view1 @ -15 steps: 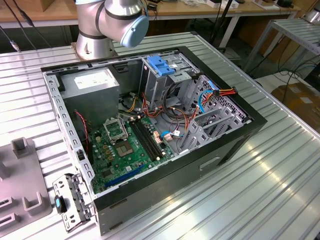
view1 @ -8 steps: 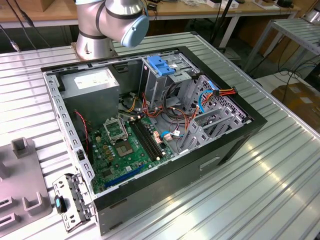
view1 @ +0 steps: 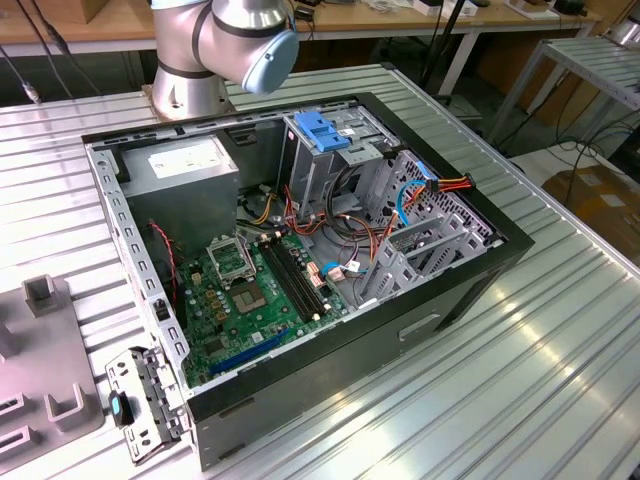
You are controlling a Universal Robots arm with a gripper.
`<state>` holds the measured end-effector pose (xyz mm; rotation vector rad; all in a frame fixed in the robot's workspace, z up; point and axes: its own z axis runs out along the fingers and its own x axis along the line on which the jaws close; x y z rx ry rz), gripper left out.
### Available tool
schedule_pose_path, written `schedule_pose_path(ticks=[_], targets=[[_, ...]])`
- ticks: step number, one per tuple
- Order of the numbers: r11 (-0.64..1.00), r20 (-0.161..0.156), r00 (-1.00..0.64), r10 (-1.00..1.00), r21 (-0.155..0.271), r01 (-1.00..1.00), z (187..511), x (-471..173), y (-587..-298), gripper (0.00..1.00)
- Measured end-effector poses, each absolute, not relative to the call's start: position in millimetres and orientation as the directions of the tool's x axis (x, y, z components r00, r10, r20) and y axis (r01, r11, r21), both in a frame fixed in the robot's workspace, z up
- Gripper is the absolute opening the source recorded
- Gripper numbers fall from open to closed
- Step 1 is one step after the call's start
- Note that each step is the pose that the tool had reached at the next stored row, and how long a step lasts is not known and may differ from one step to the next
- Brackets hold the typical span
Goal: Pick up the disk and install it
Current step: 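Pick up the disk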
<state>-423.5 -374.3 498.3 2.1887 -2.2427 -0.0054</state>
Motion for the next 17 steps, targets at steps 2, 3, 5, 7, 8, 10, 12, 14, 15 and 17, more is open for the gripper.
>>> schedule_pose_path(ticks=[2, 3, 5, 7, 8, 10, 12, 14, 15, 17], targets=[[0.024, 0.003, -0.024, -1.000, 0.008, -1.000, 498.3, -419.2, -374.3, 0.37], [0.024, 0.003, -0.024, -1.000, 0.008, -1.000, 498.3, -417.9, -374.3, 0.37], [0.024, 0.003, -0.024, -1.000, 0.008, -1.000, 498.3, -414.6, -374.3, 0.37], [0.024, 0.003, -0.024, -1.000, 0.008, -1.000, 498.3, -411.8, -374.3, 0.37], [0.024, 0.003, -0.024, -1.000, 0.008, -1.000, 498.3, -410.4, -374.3, 0.37], [0.024, 0.003, -0.024, -1.000, 0.008, -1.000, 498.3, -407.5, -374.3, 0.37], [0.024, 0.003, -0.024, -1.000, 0.008, -1.000, 498.3, -404.2, -374.3, 0.37], [0.024, 0.003, -0.024, -1.000, 0.008, -1.000, 498.3, -401.4, -374.3, 0.37], [0.024, 0.003, -0.024, -1.000, 0.008, -1.000, 498.3, -399.7, -374.3, 0.37], [0.024, 0.003, -0.024, -1.000, 0.008, -1.000, 498.3, -396.4, -374.3, 0.37]])
